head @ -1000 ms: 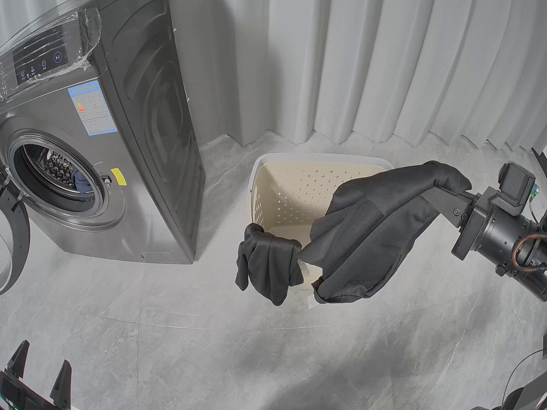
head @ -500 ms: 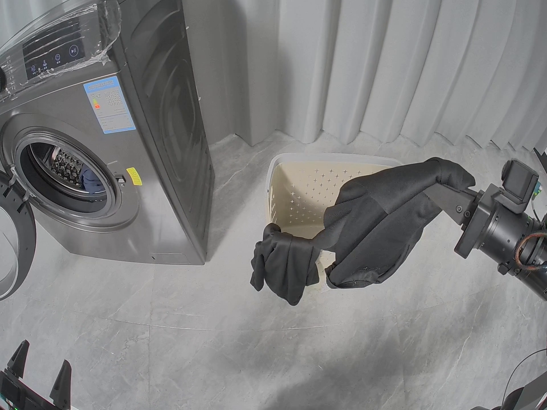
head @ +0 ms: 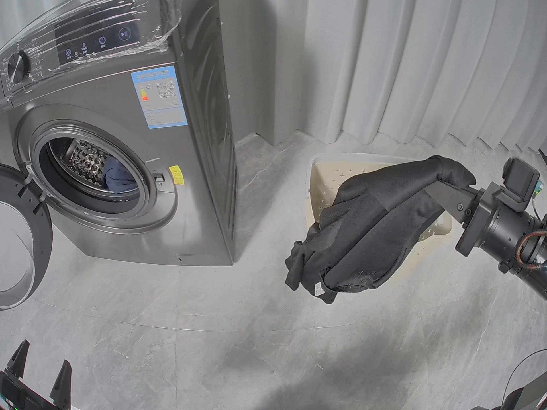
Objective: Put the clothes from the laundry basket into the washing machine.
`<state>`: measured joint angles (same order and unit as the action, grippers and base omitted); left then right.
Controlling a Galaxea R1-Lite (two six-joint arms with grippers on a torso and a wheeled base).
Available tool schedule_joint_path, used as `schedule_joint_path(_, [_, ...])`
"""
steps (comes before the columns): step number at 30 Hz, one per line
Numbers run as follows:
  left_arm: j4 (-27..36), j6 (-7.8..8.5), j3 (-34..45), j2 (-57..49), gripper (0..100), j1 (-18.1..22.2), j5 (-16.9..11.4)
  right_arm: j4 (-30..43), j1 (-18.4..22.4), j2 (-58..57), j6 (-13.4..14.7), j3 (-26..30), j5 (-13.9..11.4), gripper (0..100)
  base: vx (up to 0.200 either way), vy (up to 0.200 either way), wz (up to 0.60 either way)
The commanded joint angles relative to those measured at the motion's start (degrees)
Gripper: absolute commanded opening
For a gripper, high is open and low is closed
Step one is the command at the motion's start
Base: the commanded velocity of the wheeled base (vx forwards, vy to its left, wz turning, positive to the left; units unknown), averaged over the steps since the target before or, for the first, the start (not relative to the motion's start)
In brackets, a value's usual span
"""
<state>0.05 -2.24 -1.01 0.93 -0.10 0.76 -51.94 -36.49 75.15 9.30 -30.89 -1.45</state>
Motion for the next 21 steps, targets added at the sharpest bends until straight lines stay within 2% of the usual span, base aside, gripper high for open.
schedule_joint_path(1, [0.04, -0.04, 0.92, -0.49, 100, 0.01, 0.04, 0.00, -0.08, 0.17, 0.01, 0.04, -0.22, 0, 0.000, 0.200, 0.00])
schedule_joint_path(21, [0.04, -0.31, 0.92, -0.49, 100, 0.01, 0.04, -0.09, -0.16, 0.26, 0.10, 0.04, -0.57, 0, 0.000, 0.200, 0.00])
